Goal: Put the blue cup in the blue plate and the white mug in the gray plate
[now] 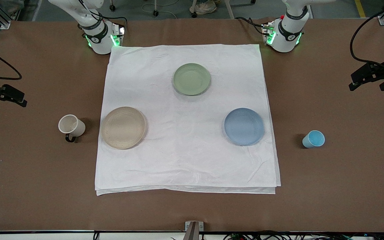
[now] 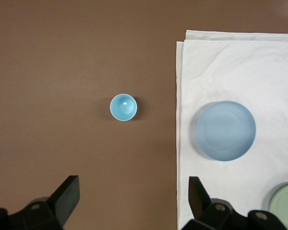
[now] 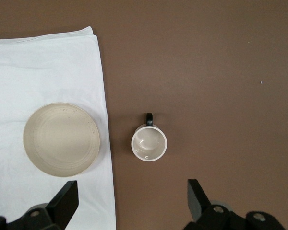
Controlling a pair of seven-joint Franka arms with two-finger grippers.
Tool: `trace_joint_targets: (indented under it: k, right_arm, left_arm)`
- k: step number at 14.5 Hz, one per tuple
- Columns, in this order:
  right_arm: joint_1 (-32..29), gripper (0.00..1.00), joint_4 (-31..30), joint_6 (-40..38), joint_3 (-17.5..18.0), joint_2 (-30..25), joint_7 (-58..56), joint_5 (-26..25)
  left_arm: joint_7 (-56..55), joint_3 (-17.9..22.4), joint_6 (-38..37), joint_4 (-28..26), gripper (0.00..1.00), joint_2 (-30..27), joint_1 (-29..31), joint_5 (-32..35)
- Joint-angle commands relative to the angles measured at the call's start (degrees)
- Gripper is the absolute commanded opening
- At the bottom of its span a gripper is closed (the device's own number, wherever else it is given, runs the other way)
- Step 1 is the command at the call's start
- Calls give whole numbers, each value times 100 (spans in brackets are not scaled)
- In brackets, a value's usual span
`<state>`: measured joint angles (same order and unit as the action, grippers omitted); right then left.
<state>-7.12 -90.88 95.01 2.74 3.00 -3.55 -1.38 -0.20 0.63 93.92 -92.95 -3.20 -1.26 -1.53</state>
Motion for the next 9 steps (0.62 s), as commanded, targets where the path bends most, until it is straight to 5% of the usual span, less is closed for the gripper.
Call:
trace_joint_targets:
  k: [1,6,9]
  right_arm:
    - [-123,100,-202,9,96,-185,83,-47]
    - [-141,100,-202,114,87,-20,83,-56]
    - [-351,100,-202,684,87,970,74,-56]
  left_arm:
    - [55,-2,-120,85,100,21,38,-164]
    - [-6,50,-120,76,100,91,90,-338]
    - [-50,51,-24,-46,100,564,459,-437]
